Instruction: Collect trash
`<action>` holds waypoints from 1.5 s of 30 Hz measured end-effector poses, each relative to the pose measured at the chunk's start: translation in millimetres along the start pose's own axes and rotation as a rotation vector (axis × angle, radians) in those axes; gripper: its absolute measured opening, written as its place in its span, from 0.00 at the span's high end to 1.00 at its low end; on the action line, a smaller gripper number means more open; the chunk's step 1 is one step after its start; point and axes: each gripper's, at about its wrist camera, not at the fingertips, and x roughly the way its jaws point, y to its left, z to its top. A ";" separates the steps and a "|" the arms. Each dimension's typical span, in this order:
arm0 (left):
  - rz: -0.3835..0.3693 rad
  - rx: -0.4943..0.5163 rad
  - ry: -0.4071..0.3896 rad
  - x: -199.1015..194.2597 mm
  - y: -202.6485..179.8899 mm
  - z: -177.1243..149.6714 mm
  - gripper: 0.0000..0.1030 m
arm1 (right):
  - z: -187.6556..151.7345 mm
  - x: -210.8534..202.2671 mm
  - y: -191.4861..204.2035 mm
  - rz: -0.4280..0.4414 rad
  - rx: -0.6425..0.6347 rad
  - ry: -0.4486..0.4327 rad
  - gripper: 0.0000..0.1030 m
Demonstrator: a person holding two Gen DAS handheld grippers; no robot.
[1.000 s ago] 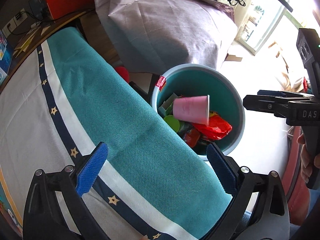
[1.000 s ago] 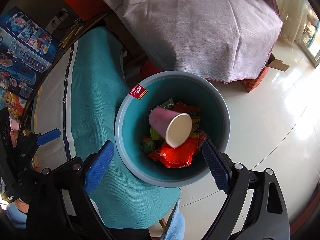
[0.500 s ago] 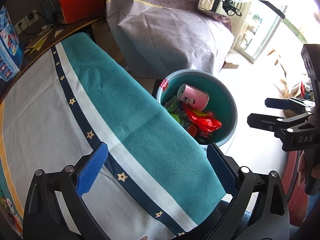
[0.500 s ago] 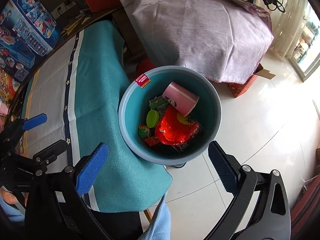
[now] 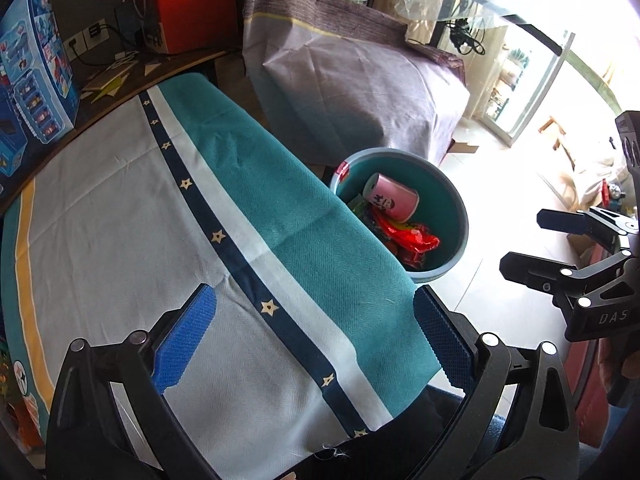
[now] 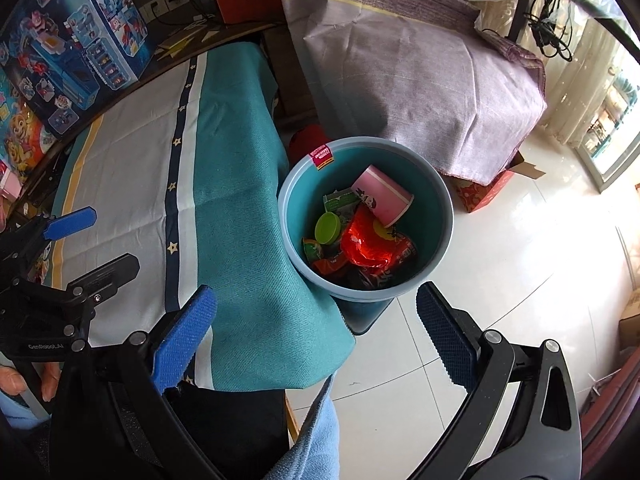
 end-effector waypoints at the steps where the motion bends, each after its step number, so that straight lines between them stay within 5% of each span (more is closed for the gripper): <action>1: 0.002 0.000 -0.002 -1.4 0.6 -1.8 0.04 | -1.3 -0.9 0.7 -0.001 0.000 0.000 0.07; 45: 0.007 -0.043 -0.035 -5.0 9.8 -8.5 0.04 | -8.4 3.4 3.4 -0.052 0.001 0.008 0.07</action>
